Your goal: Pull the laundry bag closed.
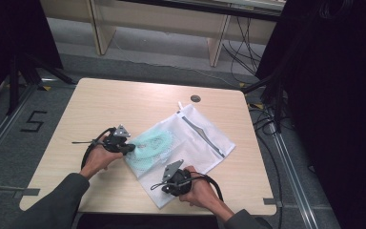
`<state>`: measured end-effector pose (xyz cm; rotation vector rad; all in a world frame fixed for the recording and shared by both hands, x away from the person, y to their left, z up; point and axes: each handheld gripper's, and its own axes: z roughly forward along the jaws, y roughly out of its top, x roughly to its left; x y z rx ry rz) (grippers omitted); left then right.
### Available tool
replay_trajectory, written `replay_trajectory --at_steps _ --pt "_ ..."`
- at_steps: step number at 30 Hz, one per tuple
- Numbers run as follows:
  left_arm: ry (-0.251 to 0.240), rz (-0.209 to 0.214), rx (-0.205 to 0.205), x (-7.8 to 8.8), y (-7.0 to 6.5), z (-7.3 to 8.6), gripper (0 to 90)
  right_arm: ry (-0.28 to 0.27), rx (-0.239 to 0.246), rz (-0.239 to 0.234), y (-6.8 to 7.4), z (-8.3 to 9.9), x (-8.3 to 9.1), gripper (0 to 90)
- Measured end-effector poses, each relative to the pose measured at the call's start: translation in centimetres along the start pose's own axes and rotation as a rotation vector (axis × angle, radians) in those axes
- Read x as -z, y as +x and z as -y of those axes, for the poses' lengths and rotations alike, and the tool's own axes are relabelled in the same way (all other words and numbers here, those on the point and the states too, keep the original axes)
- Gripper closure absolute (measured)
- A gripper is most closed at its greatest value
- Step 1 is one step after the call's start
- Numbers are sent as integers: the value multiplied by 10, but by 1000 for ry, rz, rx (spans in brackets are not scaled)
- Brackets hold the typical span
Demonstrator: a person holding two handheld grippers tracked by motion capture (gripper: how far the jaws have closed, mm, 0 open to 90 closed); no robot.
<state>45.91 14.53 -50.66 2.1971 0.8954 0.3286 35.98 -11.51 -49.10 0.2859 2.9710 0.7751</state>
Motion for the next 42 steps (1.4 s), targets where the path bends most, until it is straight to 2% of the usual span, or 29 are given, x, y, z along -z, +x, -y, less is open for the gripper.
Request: replay_trajectory --at_steps 4,6,7,10,11,14,15,16,19,21,22,23,24,25,26,27,29,30,31,32,33,34,35,36,37,38,39,40,42 --pt "-4 -5 4 -3 5 -2 896 -5 1 -14 4 -8 -5 900" --pt "-5 -2 -1 -5 7 -3 895 -6 20 -12 6 -13 -8 900" --pt "-5 -12 -12 -5 8 -4 896 -9 21 -20 8 -18 -11 900" --pt "-10 -17 -7 -7 9 -5 895 -8 11 -25 10 -22 -14 900" --pt "-9 -18 -11 -7 9 -6 895 -17 30 -28 9 -25 -16 900" --pt "-19 -14 -26 -7 10 -5 895 -20 18 -36 8 -25 -17 900" --pt "-29 -25 -14 -5 10 -6 894 -18 4 -41 8 -25 -17 900" --pt "-41 -26 -16 -2 11 -6 895 -22 20 -40 6 -24 -15 900" --pt "-77 -26 -2 9 9 -9 896 -71 -12 -17 -4 -19 -1 900" --pt "-101 -13 4 19 3 -9 895 -88 -28 42 -15 -12 13 900" --pt "-109 1 6 24 -2 -8 895 -87 -91 69 -19 -5 20 900" --pt "-108 18 -1 29 -7 -6 895 -88 -87 119 -35 10 32 900" --pt "-108 29 4 34 -13 -4 895 -88 -87 119 -35 10 32 900" --pt "-111 45 20 36 -20 0 895 -71 -135 145 -48 27 42 900" --pt "-102 70 19 38 -28 4 895 -71 -135 145 -48 27 42 900" --pt "-78 96 8 38 -37 8 895 -61 -140 170 -54 36 45 900" --pt "-55 157 -10 35 -54 16 894 -33 -185 198 -63 51 51 900" --pt "-37 168 -33 33 -61 18 894 -30 -224 206 -65 57 52 900" --pt "-9 176 -62 31 -65 18 894 -26 -236 212 -69 62 54 900" --pt "-2 188 -59 28 -69 18 894 -26 -241 222 -72 66 55 900" --pt "2 189 -81 27 -69 17 894 -11 -260 227 -74 69 57 900" --pt "-6 200 -34 24 -74 17 894 0 -270 225 -76 74 57 900" --pt "12 194 -54 23 -74 17 894 0 -270 225 -76 74 57 900" --pt "35 191 -95 22 -73 17 894 16 -255 227 -79 76 57 900" --pt "45 185 -101 20 -72 18 894 30 -261 219 -79 78 56 900" --pt "58 172 -86 18 -71 19 894 37 -264 209 -78 78 53 900" --pt "64 159 -91 17 -69 19 894 51 -253 198 -78 78 50 900" --pt "68 156 -90 17 -66 19 894 61 -260 186 -76 77 49 900" --pt "69 160 -64 16 -60 21 894 57 -232 181 -74 74 46 900"
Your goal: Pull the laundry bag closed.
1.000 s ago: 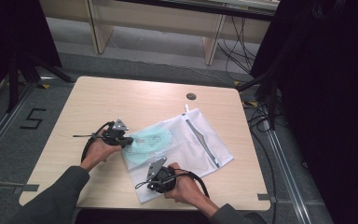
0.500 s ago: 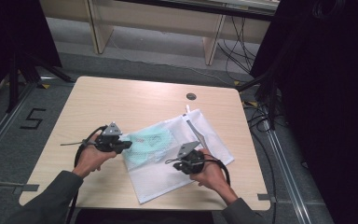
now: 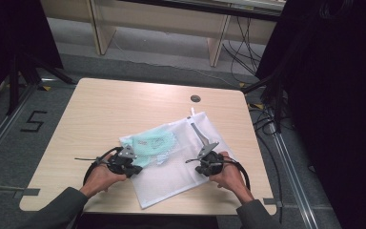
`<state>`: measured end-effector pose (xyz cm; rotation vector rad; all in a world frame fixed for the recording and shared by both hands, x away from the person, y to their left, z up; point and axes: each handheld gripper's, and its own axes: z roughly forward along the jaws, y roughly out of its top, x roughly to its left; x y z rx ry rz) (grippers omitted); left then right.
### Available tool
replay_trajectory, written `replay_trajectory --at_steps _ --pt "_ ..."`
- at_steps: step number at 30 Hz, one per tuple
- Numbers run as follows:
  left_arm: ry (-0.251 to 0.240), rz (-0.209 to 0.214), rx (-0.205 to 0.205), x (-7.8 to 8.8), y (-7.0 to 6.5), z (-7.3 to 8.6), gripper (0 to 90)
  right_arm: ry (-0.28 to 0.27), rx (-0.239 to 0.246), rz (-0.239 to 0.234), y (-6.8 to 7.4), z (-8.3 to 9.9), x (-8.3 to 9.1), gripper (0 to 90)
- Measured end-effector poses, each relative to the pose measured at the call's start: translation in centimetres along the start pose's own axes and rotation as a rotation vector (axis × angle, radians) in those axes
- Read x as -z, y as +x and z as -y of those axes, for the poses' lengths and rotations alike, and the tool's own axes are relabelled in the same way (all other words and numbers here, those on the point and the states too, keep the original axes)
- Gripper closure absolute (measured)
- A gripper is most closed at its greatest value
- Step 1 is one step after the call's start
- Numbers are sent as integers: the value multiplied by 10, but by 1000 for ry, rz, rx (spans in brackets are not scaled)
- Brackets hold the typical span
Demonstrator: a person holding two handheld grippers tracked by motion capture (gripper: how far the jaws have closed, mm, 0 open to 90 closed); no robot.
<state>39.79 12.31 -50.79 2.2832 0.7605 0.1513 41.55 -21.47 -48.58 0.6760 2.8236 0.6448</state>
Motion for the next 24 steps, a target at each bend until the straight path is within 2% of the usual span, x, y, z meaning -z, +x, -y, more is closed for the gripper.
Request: replay_trajectory --at_steps 1,3,4,6,7,8,9,11,12,13,14,16,18,20,21,22,23,24 --pt "-13 0 35 0 2 1 894 0 0 0 0 0 0 900" --pt "-12 -6 42 2 6 3 894 4 -5 -16 5 -1 0 900" --pt "2 -15 31 4 9 3 894 3 -7 -23 7 -2 -1 900" --pt "-3 -16 54 6 14 6 894 5 13 -30 12 -5 -2 900" --pt "11 -18 43 9 17 7 895 4 25 -31 14 -6 -2 900" --pt "-1 -32 57 9 18 8 894 -1 47 -34 16 -8 -3 900" --pt "9 -40 40 11 20 8 894 0 61 -43 22 -12 -5 900" --pt "22 -57 58 14 24 9 894 0 70 -50 26 -14 -6 900" --pt "29 -53 40 16 27 9 895 -3 79 -59 28 -16 -7 900" --pt "18 -50 66 15 28 10 894 -3 87 -66 31 -18 -7 900" --pt "20 -59 75 16 29 11 894 -3 95 -75 34 -20 -8 900" --pt "31 -58 69 18 32 11 895 -11 108 -91 39 -24 -11 900" --pt "25 -57 86 18 33 12 895 -12 121 -98 44 -27 -12 900" --pt "35 -67 61 20 35 12 895 -12 123 -110 49 -29 -13 900" --pt "44 -63 74 22 36 13 895 -13 133 -112 50 -31 -14 900" --pt "45 -66 62 23 39 14 895 -14 124 -118 52 -31 -15 900" --pt "36 -62 89 24 41 16 894 -16 131 -119 53 -32 -15 900" --pt "38 -63 88 25 42 16 894 -19 141 -119 55 -33 -15 900"
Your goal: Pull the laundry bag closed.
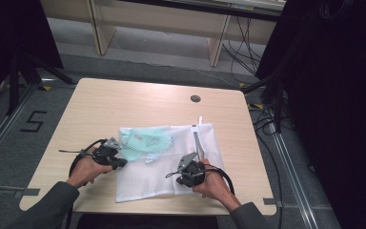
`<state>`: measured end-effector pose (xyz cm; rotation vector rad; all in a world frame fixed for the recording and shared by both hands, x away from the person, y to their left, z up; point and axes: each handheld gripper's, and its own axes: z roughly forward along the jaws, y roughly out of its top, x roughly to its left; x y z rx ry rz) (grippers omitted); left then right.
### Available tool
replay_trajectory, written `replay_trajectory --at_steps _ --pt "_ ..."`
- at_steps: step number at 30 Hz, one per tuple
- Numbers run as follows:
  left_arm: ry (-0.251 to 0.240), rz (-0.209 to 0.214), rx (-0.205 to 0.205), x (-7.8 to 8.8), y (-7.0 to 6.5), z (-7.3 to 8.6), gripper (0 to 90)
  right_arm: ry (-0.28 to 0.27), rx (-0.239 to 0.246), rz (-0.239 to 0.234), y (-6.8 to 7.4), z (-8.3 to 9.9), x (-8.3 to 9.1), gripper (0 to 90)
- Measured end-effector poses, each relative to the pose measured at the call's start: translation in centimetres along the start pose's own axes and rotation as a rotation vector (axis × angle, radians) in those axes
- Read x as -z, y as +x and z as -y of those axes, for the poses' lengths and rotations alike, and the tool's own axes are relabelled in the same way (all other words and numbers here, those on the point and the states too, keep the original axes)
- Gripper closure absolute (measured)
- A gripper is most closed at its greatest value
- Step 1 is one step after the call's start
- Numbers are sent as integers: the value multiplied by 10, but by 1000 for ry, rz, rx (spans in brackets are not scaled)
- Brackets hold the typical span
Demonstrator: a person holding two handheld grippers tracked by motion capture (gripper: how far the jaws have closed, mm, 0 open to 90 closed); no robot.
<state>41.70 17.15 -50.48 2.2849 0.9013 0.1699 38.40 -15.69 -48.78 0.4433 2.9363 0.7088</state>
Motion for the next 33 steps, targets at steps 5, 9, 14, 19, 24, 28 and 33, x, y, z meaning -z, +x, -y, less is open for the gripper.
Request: replay_trajectory --at_steps 5,9,14,19,24,28,33 --pt "24 -19 -2 7 8 4 894 -7 10 -18 7 -8 -5 900" --pt "47 -37 -2 11 12 5 893 -8 18 -39 12 -13 -8 900" --pt "52 -49 -7 11 12 5 892 -8 26 -48 15 -16 -9 900" --pt "46 -65 -20 12 8 3 868 -51 24 -32 5 -13 3 892" --pt "-22 -55 -33 15 -3 -4 836 -61 -7 5 -10 6 30 864" --pt "-75 -1 -47 14 -19 -11 782 -45 -22 -19 -15 23 42 803" --pt "-84 73 -80 7 -42 -17 662 -49 -54 -30 -17 42 51 717"
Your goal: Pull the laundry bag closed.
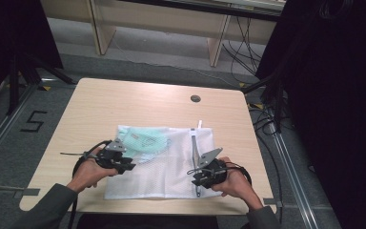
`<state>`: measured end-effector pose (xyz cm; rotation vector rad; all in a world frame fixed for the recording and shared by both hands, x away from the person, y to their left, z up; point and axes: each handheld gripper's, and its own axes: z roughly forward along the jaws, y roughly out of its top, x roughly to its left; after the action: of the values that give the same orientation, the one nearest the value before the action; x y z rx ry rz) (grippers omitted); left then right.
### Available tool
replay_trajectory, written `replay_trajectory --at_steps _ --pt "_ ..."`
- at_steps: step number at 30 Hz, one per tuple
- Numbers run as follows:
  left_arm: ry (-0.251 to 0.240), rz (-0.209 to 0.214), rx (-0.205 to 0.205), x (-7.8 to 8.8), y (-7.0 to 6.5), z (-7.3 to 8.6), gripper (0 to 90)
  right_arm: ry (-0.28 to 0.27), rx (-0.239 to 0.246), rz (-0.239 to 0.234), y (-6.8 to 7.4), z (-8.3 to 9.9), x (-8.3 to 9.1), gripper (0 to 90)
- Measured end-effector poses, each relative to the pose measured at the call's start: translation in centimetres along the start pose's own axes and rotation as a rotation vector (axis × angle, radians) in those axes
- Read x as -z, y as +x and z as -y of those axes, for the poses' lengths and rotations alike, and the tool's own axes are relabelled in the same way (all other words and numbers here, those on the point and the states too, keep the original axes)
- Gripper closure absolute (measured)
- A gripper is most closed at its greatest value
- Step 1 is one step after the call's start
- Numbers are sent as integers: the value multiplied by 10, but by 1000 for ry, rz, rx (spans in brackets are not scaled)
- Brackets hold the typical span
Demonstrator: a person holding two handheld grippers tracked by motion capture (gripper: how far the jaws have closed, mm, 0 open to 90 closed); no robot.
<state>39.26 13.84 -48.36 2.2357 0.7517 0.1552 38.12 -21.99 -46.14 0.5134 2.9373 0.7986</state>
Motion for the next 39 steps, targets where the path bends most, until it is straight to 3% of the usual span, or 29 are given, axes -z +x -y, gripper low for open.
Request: replay_trajectory --at_steps 3,7,8,9,10,11,14,15,17,22,25,27,28,32,39 --pt "10 -3 -15 -3 -9 -3 568 7 -15 4 -1 11 3 683" --pt "-17 18 34 -7 -18 -4 480 15 -16 -15 1 18 4 639" --pt "-4 16 22 -7 -19 -4 451 7 6 -19 1 20 3 624" --pt "-19 12 35 -9 -21 -4 436 13 3 -27 2 21 2 612" --pt "0 15 24 -8 -21 -4 433 24 -6 -15 4 21 2 605" --pt "-9 17 32 -9 -23 -4 425 23 11 -23 3 21 0 593" --pt "24 17 -6 -10 -23 -5 403 38 14 -34 7 19 -3 572" --pt "22 21 18 -12 -25 -4 399 46 12 -39 8 19 -5 571" --pt "33 17 2 -12 -25 -4 396 58 29 -42 10 17 -8 572" --pt "49 13 -12 -13 -24 -3 385 79 49 -56 15 13 -11 602" --pt "36 14 19 -15 -25 -3 376 77 64 -49 14 14 -9 646" --pt "43 16 16 -15 -24 -2 371 84 57 -61 14 15 -8 670" --pt "48 11 -4 -15 -24 -2 368 84 56 -66 14 15 -8 682" --pt "47 10 2 -16 -24 -2 367 83 58 -69 14 15 -8 715" --pt "70 8 -21 -15 -23 -2 364 76 56 -75 13 15 -6 787"
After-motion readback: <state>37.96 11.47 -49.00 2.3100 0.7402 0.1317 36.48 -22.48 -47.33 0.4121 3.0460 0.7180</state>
